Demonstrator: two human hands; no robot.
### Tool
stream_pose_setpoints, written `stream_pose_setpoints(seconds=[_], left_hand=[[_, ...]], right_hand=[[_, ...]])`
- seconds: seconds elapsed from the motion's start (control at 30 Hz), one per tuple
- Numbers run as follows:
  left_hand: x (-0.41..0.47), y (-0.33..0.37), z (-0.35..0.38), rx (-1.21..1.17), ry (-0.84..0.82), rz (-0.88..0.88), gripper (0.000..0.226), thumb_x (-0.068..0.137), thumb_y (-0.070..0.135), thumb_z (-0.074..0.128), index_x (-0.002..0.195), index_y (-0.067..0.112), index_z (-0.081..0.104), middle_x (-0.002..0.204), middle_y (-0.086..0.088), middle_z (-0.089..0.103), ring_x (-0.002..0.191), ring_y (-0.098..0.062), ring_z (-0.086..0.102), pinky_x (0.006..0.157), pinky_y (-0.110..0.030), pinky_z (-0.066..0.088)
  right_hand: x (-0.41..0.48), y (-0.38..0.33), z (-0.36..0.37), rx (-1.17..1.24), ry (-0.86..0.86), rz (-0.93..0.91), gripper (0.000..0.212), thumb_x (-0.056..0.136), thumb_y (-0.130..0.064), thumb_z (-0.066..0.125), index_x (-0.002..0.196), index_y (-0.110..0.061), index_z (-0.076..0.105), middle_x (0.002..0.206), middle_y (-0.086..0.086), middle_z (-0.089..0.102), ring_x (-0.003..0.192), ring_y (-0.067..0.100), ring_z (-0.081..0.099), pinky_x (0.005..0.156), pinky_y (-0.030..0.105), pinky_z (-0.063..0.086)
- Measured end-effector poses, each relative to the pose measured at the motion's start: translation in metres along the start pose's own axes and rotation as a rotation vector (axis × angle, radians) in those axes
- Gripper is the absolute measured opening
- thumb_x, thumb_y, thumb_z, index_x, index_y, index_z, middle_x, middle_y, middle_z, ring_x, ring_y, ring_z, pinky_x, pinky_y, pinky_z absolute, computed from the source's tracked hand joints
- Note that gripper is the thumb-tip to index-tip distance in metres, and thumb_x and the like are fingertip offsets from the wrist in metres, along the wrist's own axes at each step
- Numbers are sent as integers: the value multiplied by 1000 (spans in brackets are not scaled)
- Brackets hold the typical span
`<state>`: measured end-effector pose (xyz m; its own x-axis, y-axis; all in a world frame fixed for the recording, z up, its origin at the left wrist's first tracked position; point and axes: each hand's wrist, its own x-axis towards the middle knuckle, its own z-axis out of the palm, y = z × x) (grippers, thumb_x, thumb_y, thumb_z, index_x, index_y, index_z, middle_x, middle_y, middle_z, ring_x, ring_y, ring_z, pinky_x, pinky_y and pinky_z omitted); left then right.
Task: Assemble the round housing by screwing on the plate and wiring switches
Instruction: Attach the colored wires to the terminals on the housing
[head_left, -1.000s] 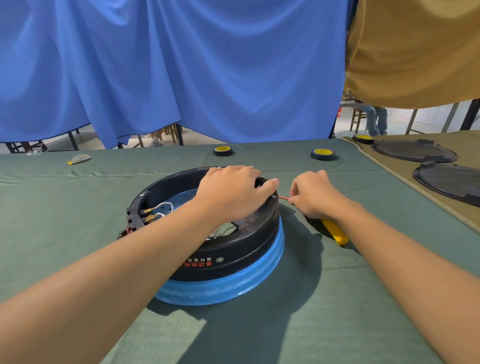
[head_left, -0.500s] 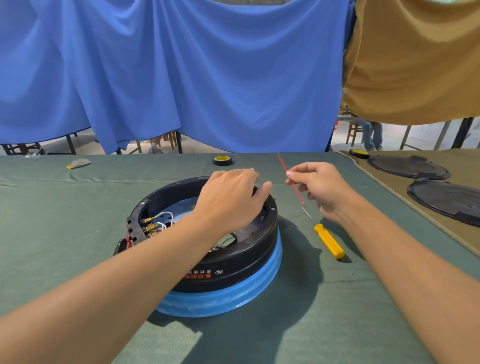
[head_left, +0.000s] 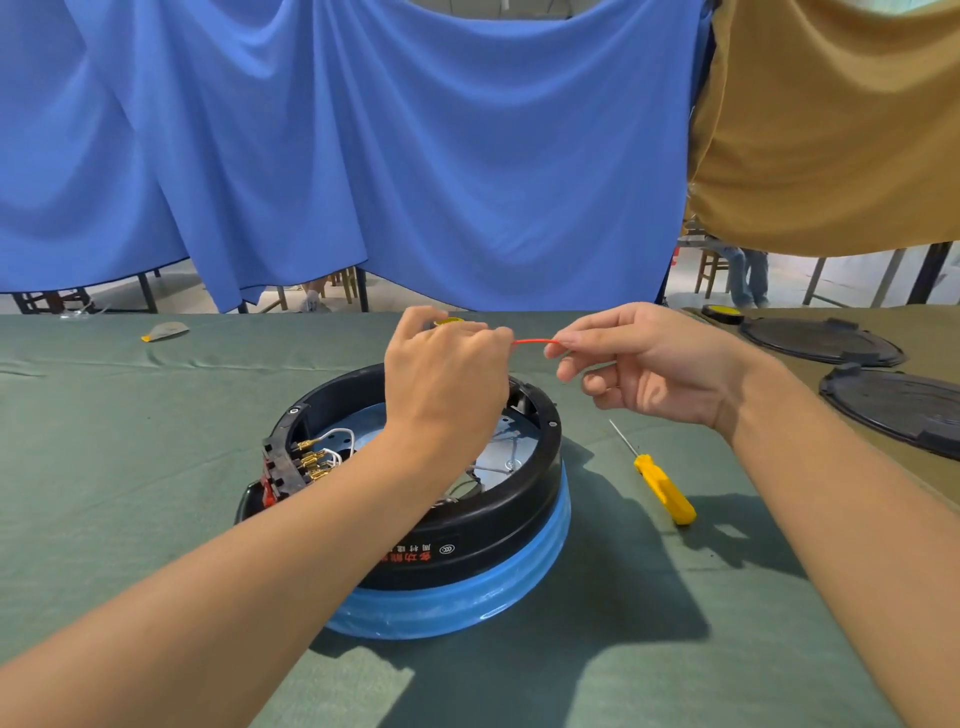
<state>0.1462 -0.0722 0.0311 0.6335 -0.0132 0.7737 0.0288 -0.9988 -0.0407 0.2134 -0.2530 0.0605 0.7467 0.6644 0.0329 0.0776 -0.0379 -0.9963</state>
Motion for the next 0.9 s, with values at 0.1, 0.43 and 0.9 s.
stream_pose_setpoints(seconds=[0.1,0.43,0.9], left_hand=[[0,0,-2,46,-121,-170,11,90,17,67,81,20,73,72,5,69,75,-24,65,74,-27,32],[-2,4,-1,-134,50,42,17,89,28,63,96,15,71,89,2,76,88,-21,71,99,-30,33],[-1,-2,-5,-272,-177,-192,26,101,29,51,106,20,75,95,-3,74,88,-31,65,76,-42,54]], right_hand=[[-3,-3,-11,-20,87,-79,19,69,-23,77,84,-12,76,75,6,70,55,12,57,52,19,47],[5,3,7,-289,317,-282,6,84,-6,71,88,-5,75,78,10,75,67,13,68,58,21,51],[22,27,44,-557,495,-176,11,88,-23,67,95,-18,75,90,-5,72,85,11,64,76,27,51]])
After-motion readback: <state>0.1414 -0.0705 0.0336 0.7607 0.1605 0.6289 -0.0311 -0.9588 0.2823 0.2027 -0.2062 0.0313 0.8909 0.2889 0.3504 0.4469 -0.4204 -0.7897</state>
